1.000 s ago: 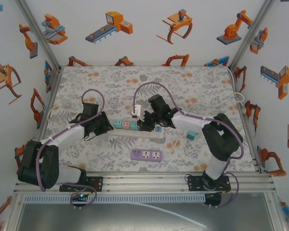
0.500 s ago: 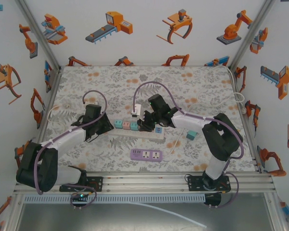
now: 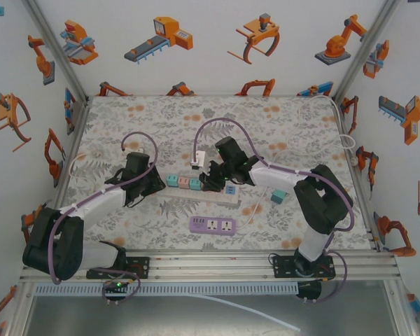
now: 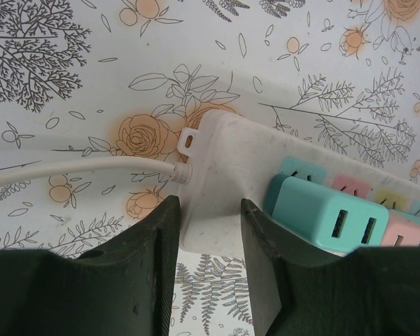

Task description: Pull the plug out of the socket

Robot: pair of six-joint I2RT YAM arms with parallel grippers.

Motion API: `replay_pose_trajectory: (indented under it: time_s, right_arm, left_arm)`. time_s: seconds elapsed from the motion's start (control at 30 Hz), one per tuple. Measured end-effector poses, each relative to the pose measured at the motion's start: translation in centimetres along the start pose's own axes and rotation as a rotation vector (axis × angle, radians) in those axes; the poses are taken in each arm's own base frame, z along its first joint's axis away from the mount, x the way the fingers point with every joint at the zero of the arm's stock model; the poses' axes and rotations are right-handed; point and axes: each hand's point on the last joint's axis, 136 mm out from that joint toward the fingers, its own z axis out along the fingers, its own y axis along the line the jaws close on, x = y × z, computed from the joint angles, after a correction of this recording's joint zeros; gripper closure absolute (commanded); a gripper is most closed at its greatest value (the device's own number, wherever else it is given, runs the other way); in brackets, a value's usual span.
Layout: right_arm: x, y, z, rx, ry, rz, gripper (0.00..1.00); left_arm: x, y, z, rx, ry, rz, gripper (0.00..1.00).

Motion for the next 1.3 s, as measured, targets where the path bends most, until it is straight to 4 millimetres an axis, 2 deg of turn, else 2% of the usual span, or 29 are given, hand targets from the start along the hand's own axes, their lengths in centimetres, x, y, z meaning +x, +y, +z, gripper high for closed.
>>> replay_pose_trajectory:
  time_s: [0.2,0.37,0.7,1.3]
  right_arm:
    - [0.0,0.0,0.0,0.006,0.008,-0.009,0.91]
    - [-0.1,0.6,0.0,0.02,0.047,-0.057,0.91]
    - [-0.4,0.5,-0.1,0.02,0.053,-0.045,0.9]
    - [0.2,0.2,-0.4,0.021,0.072,0.005,0.91]
  left_arm:
    - [0.0,0.0,0.0,-0.007,-0.003,0.004,0.6]
    - [-0.1,0.0,-0.1,-0.011,-0.006,0.005,0.6]
    - [-0.1,-0.1,-0.1,-0.017,-0.009,0.015,0.6]
    - [0.8,-1.7,0.2,-0.005,0.019,0.101,0.57]
